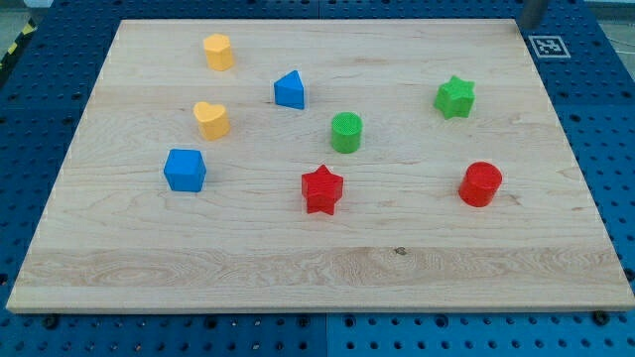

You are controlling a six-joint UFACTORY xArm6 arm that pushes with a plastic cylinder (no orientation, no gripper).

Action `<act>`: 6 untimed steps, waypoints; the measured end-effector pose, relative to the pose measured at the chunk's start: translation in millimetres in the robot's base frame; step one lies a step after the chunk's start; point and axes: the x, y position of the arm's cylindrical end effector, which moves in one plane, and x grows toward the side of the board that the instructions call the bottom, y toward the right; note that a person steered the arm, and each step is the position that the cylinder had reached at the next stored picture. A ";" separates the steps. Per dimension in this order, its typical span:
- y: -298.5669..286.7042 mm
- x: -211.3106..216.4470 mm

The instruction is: Slide the green star diagonally top right to the red circle

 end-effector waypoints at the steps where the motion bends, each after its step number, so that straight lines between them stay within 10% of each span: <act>1: -32.6 15.3; 6: -191.8 52.2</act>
